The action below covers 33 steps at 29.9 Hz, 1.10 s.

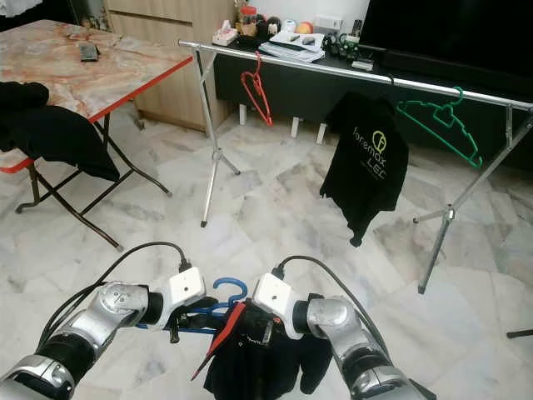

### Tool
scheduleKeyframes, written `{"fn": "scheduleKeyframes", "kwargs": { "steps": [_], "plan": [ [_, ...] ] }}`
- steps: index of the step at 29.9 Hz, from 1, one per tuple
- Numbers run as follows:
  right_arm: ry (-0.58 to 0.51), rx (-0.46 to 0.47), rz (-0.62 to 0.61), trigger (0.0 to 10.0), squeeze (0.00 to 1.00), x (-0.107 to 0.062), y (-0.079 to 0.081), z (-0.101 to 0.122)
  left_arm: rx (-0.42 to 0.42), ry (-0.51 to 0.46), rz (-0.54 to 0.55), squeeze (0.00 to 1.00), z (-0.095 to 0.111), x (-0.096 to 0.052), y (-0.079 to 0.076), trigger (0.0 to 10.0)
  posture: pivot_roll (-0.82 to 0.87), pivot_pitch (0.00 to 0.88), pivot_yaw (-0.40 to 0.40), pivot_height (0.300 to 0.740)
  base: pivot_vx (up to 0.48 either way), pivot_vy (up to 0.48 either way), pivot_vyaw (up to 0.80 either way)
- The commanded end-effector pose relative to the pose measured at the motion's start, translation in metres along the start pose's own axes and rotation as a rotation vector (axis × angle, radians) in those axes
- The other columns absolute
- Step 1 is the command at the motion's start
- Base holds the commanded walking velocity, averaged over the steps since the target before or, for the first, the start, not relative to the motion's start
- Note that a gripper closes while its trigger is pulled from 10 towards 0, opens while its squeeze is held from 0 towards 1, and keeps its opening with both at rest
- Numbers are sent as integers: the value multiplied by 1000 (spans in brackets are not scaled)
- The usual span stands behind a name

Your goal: Hang hanger

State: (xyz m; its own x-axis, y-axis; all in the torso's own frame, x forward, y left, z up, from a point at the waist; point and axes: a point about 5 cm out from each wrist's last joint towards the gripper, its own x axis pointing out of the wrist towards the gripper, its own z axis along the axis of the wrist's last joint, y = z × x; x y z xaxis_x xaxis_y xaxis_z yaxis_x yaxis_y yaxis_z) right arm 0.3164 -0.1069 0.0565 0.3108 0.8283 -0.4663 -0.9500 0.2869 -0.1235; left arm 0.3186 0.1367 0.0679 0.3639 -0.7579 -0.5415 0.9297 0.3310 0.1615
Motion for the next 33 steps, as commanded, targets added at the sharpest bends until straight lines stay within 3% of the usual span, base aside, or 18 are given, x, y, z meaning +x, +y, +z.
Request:
{"fn": "scheduleKeyframes", "kwargs": {
  "steps": [1,33],
  "plan": [
    [-33,-22,-21,10000,0,-1,-8,10,17,12,-10,0,0,1,0,0,13,96,-44,740,0,0,0],
    [-21,-48,-6,10000,0,-7,-14,15,42,-4,-19,0,5,4,1,0,7,79,-49,740,0,0,0]
  ]
}}
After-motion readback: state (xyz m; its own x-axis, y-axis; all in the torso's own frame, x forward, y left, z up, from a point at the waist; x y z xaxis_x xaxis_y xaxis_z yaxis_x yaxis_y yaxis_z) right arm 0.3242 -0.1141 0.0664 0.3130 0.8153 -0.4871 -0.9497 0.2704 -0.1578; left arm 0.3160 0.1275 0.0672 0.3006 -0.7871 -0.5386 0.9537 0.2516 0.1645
